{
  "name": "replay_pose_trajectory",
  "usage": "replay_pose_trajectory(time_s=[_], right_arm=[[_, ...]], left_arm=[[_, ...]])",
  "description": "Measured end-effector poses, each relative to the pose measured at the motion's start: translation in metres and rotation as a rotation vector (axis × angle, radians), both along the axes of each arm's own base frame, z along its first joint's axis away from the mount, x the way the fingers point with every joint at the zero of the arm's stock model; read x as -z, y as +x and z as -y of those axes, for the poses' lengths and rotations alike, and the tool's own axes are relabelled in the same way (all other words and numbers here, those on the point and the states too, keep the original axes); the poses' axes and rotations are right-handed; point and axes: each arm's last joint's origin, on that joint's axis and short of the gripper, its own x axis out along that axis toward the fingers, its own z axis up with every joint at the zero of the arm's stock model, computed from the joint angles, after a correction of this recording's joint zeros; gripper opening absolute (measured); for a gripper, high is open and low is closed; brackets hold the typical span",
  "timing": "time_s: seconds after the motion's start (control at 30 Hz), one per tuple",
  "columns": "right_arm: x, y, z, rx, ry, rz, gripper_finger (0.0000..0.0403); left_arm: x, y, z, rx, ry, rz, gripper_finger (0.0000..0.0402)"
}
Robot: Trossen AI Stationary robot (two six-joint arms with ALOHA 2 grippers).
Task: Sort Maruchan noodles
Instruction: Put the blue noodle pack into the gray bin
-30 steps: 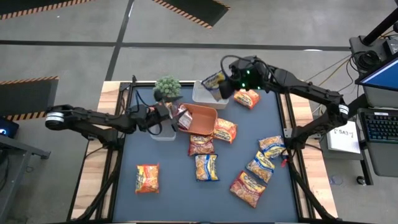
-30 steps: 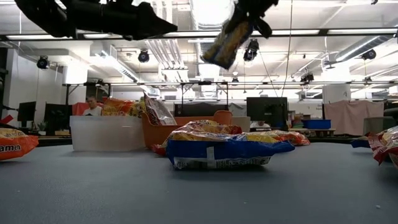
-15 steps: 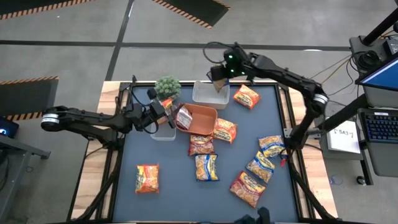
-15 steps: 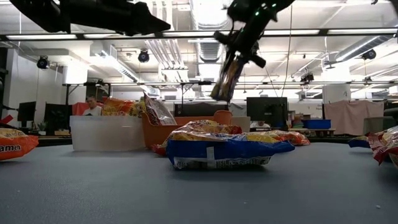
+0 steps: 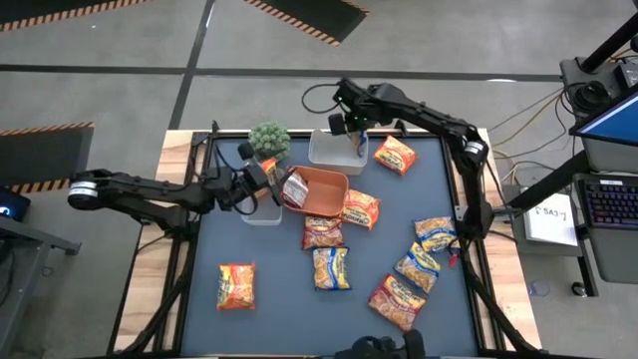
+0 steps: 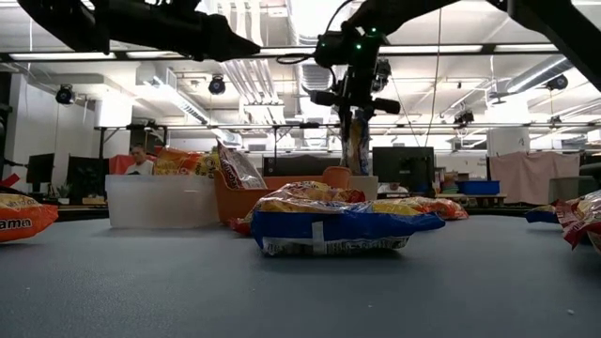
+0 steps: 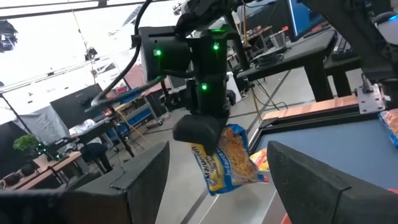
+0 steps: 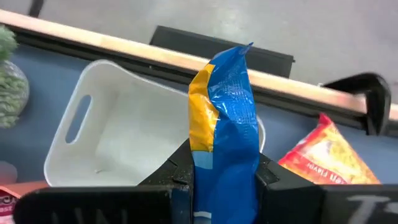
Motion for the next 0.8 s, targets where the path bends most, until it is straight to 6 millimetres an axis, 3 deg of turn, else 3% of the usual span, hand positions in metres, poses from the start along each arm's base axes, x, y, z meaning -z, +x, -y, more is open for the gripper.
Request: replay_pose_trajectory(time_s=[0.33,0.8], right_arm=[[0.009,0.012,-0.014,0.073,-0.005,-0.001,0.0049],[0.027,0.012,-0.019,0.138,0.006,-0.027,0.0049]], left_arm=[[0.004,0.002,-0.005,-0.019,-0.006,-0.014,0.0252],[0.003,0.002,-0.005,-0.019,-0.018,-0.004,0.0252]])
